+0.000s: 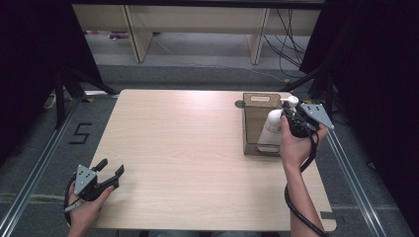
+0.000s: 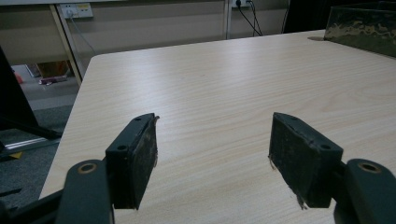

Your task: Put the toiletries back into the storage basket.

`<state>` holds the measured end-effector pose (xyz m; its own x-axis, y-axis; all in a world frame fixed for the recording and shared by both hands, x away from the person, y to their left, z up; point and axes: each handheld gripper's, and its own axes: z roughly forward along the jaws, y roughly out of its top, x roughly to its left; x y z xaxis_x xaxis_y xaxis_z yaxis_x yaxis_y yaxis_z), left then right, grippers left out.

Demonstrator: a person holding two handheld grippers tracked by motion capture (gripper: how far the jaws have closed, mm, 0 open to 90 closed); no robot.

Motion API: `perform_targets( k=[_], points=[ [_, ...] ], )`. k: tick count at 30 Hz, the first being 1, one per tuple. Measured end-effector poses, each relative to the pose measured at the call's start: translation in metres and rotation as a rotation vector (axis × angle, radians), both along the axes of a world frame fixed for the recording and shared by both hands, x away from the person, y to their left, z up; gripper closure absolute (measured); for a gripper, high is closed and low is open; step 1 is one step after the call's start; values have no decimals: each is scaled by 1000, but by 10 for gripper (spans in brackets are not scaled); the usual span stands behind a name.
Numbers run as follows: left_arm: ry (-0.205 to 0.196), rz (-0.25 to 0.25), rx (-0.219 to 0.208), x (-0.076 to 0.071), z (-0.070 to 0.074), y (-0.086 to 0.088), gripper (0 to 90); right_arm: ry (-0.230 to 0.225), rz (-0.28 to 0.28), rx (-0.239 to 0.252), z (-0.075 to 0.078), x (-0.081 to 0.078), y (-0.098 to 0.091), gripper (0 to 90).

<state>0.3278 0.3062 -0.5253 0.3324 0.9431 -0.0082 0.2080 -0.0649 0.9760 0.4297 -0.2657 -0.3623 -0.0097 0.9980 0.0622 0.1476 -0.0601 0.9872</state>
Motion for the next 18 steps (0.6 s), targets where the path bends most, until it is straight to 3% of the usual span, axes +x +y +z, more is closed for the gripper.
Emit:
perform_targets(
  k=[3,12,16,18],
  points=[
    [-8,-7,-5,0,0,0,316,1,-6,10,-3,0,0,605],
    [-8,-7,-5,0,0,0,316,-15,3,-33,-6,0,2,602],
    [5,0,5,-1,0,0,315,-10,22,-17,-7,-1,6,595],
    [4,0,5,-1,0,0,316,-16,24,-35,-7,-1,5,567]
  ],
)
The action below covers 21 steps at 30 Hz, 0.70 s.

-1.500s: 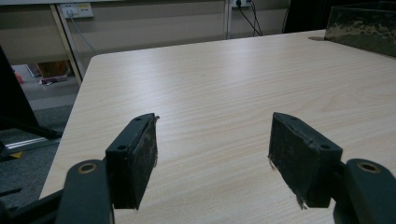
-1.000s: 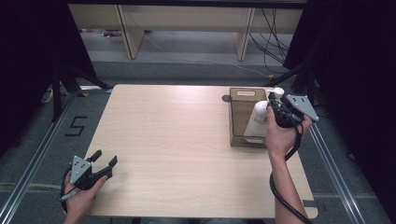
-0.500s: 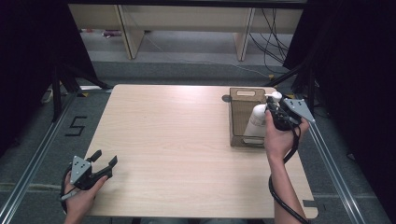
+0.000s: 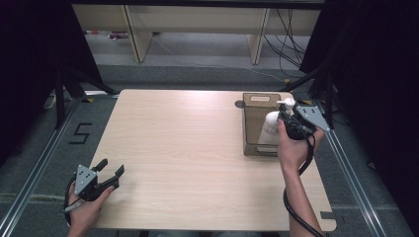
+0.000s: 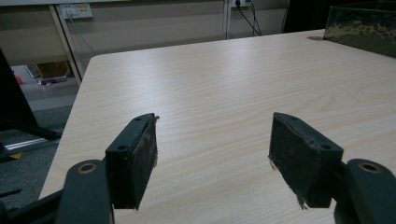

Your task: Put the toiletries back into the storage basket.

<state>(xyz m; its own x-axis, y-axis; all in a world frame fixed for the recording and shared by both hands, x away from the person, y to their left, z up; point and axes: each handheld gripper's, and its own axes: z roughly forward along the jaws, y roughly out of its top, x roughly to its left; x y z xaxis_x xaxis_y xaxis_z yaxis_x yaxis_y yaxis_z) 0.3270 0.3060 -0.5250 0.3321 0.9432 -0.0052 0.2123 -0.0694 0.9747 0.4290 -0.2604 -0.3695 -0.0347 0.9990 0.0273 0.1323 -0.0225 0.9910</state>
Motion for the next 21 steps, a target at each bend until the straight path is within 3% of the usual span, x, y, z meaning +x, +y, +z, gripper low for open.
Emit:
perform_targets(
  k=[8,13,21],
  points=[
    [-6,-3,0,1,0,0,315,14,18,-4,-3,-2,-4,404],
    [-6,-3,-1,1,0,0,315,-2,40,7,-4,-9,-6,330],
    [-11,-4,-7,1,-1,0,315,5,77,12,-6,-23,-10,318]
  ],
)
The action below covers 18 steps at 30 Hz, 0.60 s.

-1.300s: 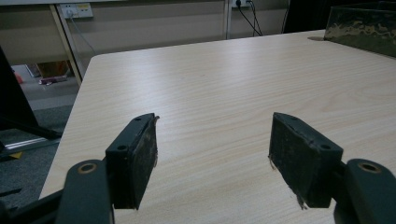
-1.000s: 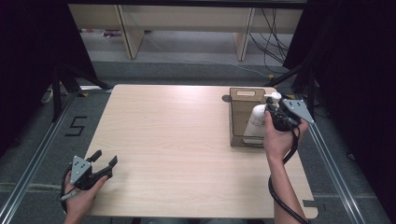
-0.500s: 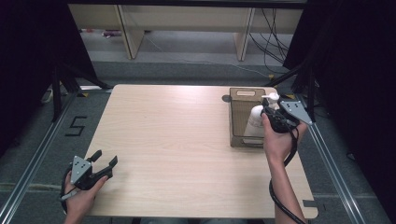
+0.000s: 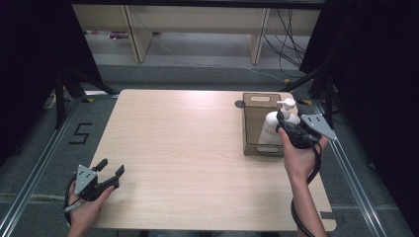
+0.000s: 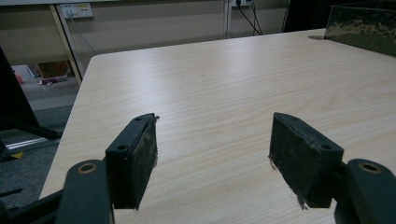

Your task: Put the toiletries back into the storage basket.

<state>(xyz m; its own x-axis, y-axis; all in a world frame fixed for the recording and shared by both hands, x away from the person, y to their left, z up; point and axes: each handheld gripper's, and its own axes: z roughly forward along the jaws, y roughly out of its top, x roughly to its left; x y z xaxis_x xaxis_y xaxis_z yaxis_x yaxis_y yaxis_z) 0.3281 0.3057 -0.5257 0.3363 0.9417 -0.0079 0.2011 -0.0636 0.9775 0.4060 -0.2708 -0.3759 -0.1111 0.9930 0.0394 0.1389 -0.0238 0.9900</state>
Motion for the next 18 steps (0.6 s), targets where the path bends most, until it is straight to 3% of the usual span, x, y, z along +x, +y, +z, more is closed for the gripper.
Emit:
perform_targets(
  k=[7,9,11,18],
  points=[
    [0,1,0,0,0,0,315,17,13,15,-6,-18,-8,322],
    [18,9,9,-1,1,0,315,19,24,15,-8,-23,-10,325],
    [7,4,2,0,0,0,314,23,28,17,-10,-27,-12,329],
    [12,8,4,0,0,0,313,68,40,8,-29,-43,-20,345]
  ],
)
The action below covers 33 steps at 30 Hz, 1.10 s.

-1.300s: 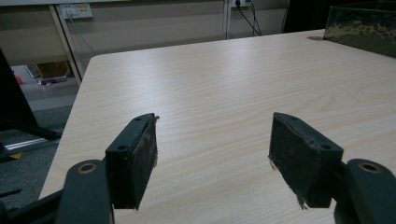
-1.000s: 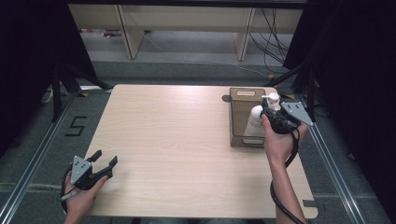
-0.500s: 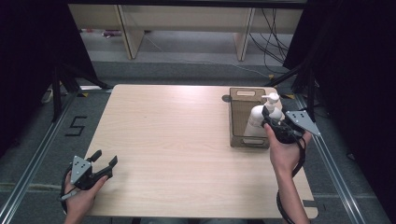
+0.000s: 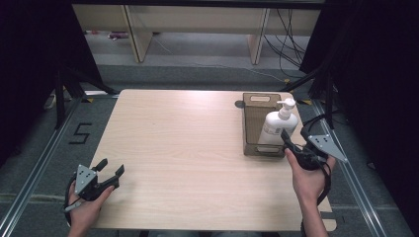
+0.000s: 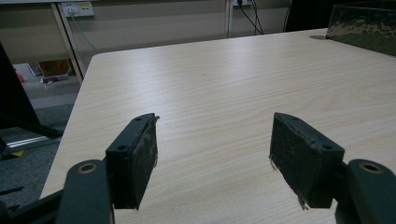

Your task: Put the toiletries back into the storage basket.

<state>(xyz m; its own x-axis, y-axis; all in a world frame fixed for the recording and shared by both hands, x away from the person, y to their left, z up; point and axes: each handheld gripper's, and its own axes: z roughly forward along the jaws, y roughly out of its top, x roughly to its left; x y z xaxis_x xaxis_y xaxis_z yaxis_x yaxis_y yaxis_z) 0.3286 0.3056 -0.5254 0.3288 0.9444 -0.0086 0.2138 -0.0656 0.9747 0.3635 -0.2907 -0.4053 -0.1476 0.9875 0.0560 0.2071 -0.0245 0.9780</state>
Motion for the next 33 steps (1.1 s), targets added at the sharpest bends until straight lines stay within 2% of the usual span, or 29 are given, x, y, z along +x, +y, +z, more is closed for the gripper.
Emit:
perform_targets(
  k=[1,6,7,9,11,12,13,15,16,17,19,20,21,22,23,26,27,28,31,32,33],
  points=[
    [0,-1,4,0,0,0,313,9,0,5,-8,-4,-3,348],
    [6,3,7,-1,0,0,313,50,-19,32,-24,-12,-5,356],
    [10,5,11,-1,1,0,313,39,6,8,-29,-12,-8,356],
    [-3,-2,3,0,0,0,313,61,-19,17,-41,-17,-7,364],
    [-3,-2,3,0,0,0,312,55,-5,1,-45,-18,-8,365],
    [-3,-1,3,0,0,0,312,75,-12,3,-54,-21,-8,369],
    [-3,-1,3,0,0,0,312,91,-25,27,-58,-23,-6,371],
    [-3,-3,4,0,0,-1,312,92,-24,16,-61,-24,-7,372],
    [8,4,13,-1,1,-1,312,86,-8,-10,-66,-24,-9,374],
    [6,2,13,-1,0,-1,312,77,-20,13,-71,-25,-8,375],
    [7,3,13,-1,0,-1,311,81,-18,2,-74,-27,-9,377],
    [6,3,13,-1,0,-1,311,74,-20,-24,-79,-28,-12,378],
    [7,3,13,-1,0,-1,311,74,-20,-24,-79,-28,-12,378],
    [7,3,13,-1,0,-1,311,97,-20,19,-81,-29,-9,378],
    [7,2,14,-1,0,-1,311,99,-12,3,-85,-30,-12,378],
    [6,1,14,-1,0,-1,311,100,-30,6,-88,-31,-12,378],
    [6,1,13,-1,0,-1,311,104,-22,-10,-90,-31,-13,378],
    [6,1,12,-1,0,-1,311,110,-35,11,-91,-32,-11,378],
    [5,0,12,-1,0,-1,311,122,-23,0,-93,-34,-13,379],
    [4,-2,14,-1,0,-1,310,108,-31,11,-95,-34,-12,378],
    [2,-4,15,-1,0,-1,310,105,-32,-3,-96,-34,-12,379]
  ],
)
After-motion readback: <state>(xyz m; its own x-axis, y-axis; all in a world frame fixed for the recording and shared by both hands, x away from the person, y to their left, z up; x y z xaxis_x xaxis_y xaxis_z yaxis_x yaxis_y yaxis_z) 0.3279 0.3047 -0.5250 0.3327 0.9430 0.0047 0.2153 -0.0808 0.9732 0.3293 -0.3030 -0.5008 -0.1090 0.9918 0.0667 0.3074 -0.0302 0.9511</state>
